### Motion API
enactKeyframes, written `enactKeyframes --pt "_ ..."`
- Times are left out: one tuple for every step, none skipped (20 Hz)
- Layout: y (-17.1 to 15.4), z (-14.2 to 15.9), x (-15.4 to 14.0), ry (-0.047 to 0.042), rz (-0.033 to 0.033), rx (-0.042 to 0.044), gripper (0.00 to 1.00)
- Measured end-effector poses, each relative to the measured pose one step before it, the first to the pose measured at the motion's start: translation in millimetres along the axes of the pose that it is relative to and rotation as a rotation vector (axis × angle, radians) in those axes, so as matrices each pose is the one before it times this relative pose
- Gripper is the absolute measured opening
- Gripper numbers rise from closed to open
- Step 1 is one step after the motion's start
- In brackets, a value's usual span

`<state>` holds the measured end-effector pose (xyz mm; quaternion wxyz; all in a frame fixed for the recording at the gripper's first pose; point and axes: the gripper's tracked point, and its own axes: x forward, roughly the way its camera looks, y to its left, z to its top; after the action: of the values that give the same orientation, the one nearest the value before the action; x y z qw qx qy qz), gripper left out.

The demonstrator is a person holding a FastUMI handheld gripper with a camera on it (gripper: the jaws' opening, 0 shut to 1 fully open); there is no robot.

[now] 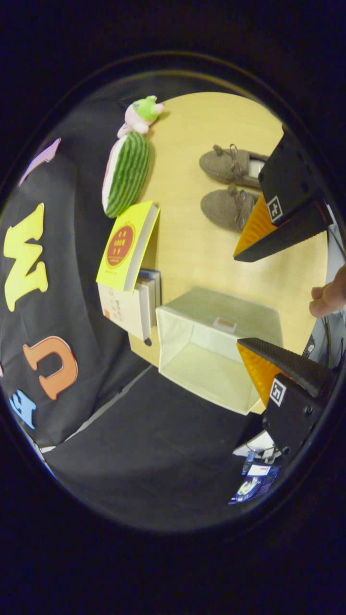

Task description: Open the storage box then place both shoes into the box .Put the left shoe in first, then the right shoe, with the right side of both shoes facing outward in a uniform manner.

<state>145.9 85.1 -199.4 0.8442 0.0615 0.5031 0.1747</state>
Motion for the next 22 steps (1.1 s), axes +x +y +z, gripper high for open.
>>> enactKeyframes --pt "-13.09 -5.56 0.66 0.01389 -0.01932 0.01212 1.0" --pt "-12.28 -5.26 1.51 0.01901 -0.01429 0.01146 1.0" --pt "-9.55 -4.74 2.52 0.01325 -0.00245 0.01327 1.0" --pt "-8.98 -3.12 3.88 0.01917 -0.00665 0.01578 1.0" --pt "-10.6 -4.68 3.67 0.0232 -0.00847 0.01121 1.0" --pt "-8.87 -2.68 3.41 0.01596 -0.01007 0.01687 1.0" --pt "-5.97 -3.28 2.56 0.01399 -0.00932 0.01562 1.0" --pt "-5.16 -2.24 2.86 0.01224 -0.00439 0.01214 1.0" --pt "-5.58 -5.99 3.48 0.02234 -0.00464 -0.00407 1.0" --pt "-7.31 -4.74 1.91 0.02331 -0.01672 -0.0132 1.0" --pt "-11.91 -4.78 2.79 0.02327 -0.04479 -0.01461 1.0" --pt "-12.5 -5.79 2.77 0.03049 -0.05247 -0.00891 1.0" --pt "-6.63 -4.55 2.3 0.02133 -0.02965 -0.00388 1.0" --pt "-5.06 -3.79 2.79 0.02069 -0.01884 0.00123 1.0" --pt "-1.19 -2.41 2.31 0.00447 -0.00638 0.01107 0.99" --pt "-1.17 -0.93 3.22 0.0031 -0.00312 0.00852 0.97" --pt "-2.12 0.1 3.97 0.0029 -0.00245 0.00666 0.96" --pt "-2.38 1.0 5.93 -0.00124 -0.00794 0.00585 0.93" --pt "-3.72 -2.1 5.28 0.01689 -0.00951 0.00383 0.86" --pt "-0.09 -3.79 4.77 0.02289 0.00369 0.00675 0.8" --pt "-2.14 -2.01 5.0 0.02402 -0.00545 0.00962 0.72" --pt "-2.43 1.66 4.92 0.00189 -0.01036 0.01559 0.61"
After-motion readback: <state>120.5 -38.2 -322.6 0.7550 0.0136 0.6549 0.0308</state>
